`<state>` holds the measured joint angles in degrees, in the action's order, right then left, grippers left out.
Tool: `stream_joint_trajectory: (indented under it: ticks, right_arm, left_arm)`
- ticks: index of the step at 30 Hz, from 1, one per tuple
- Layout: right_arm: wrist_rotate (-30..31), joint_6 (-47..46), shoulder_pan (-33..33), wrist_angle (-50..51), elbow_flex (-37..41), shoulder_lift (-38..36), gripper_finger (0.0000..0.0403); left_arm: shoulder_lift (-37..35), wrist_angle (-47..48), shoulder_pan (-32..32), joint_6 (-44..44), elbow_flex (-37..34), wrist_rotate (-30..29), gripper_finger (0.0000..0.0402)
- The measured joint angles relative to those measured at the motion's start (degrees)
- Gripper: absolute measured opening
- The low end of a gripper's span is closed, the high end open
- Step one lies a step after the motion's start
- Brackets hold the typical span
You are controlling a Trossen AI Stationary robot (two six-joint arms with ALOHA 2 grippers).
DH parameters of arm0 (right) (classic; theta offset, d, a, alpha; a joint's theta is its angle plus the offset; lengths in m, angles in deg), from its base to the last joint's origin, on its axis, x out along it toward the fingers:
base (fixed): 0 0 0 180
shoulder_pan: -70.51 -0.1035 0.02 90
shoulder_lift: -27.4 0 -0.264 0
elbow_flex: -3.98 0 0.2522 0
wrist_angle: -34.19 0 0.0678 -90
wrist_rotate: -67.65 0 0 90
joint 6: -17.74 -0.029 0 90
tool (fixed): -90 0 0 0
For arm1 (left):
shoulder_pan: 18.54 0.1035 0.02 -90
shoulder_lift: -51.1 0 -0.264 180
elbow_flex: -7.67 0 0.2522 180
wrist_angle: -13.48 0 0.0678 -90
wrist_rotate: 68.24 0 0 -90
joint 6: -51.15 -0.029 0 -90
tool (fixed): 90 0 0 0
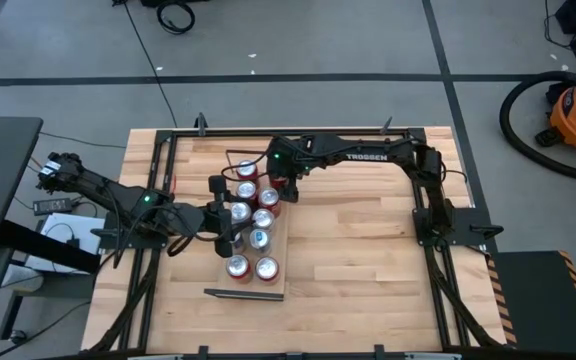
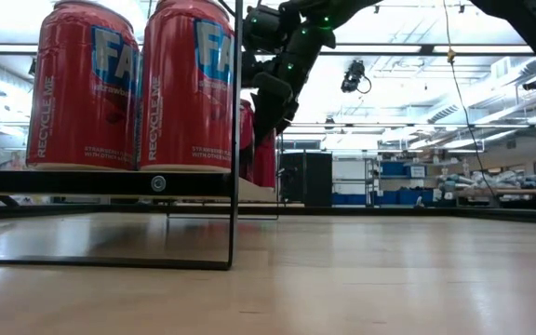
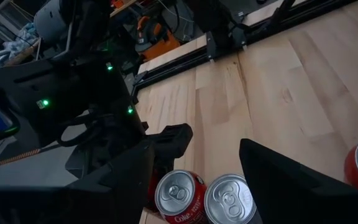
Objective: Place canned beverage on shelf
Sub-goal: Put the red black soda can on the shelf aligned with the red black soda can
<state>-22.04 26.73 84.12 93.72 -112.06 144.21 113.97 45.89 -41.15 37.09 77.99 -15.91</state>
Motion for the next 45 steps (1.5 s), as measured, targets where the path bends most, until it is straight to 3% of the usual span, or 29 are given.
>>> stream_joint_trajectory:
  ticks: [45]
  right_arm:
    - [6.12,3.59,-1.92,-2.93,0.07,-3.07,0.0366]
  left_arm:
    - [0.0,0.01,0.0,-0.02,0.07,-0.01,0.0249]
